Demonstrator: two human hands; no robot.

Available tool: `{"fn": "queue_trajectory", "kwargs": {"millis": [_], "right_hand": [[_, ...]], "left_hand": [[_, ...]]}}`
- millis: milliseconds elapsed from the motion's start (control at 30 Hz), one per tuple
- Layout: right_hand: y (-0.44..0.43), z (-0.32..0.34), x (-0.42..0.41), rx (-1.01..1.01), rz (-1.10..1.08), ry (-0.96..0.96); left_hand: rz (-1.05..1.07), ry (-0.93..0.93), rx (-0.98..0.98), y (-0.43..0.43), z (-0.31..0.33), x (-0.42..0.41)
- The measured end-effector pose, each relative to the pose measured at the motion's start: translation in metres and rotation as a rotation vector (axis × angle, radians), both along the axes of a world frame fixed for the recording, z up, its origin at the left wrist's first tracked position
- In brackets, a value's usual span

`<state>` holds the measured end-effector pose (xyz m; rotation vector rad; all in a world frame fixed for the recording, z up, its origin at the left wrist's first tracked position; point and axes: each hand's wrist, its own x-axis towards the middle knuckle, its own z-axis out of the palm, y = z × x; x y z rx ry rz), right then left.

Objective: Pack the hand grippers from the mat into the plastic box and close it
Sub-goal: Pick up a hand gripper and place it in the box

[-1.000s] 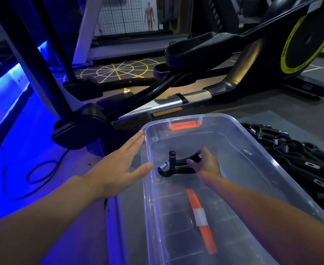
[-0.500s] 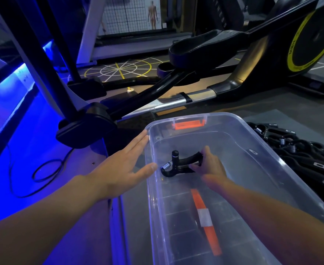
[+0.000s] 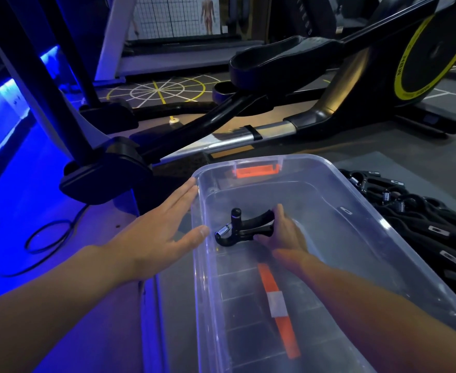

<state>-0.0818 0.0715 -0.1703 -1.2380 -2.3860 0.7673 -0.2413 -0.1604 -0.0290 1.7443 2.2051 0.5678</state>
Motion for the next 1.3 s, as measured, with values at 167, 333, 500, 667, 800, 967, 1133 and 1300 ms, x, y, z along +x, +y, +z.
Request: {"fn": "queue_trajectory", "kwargs": {"millis": [167, 333, 500, 667, 800, 967, 1133, 1300], "right_hand": [[-0.002, -0.007, 0.002, 0.042, -0.022, 0.033], [-0.004, -0.008, 0.001, 0.076, -0.046, 0.000], [-0.008, -0.005, 0.000, 0.081, -0.072, -0.039], [-0.010, 0.002, 0.000, 0.013, -0.063, -0.027], [-0.010, 0.017, 0.011, -0.035, -0.035, -0.074], [-0.026, 0.050, 0.033, 0.009, 0.081, -0.101], [-0.046, 0.125, 0.048, 0.103, 0.258, -0.091], [-0.046, 0.188, 0.112, 0.169, 0.247, -0.020]], "left_hand": [[-0.009, 0.006, 0.006, 0.001, -0.002, 0.000], [-0.005, 0.004, 0.009, 0.001, -0.002, 0.000], [-0.009, 0.012, 0.009, 0.002, -0.004, 0.000], [-0.011, 0.023, -0.008, 0.001, -0.002, 0.000], [0.005, 0.050, -0.028, 0.004, 0.002, -0.002], [0.045, 0.076, -0.054, 0.007, 0.005, -0.001], [0.052, 0.289, 0.118, 0.024, 0.026, 0.011], [0.014, 0.110, 0.230, 0.060, 0.065, 0.061]]}}
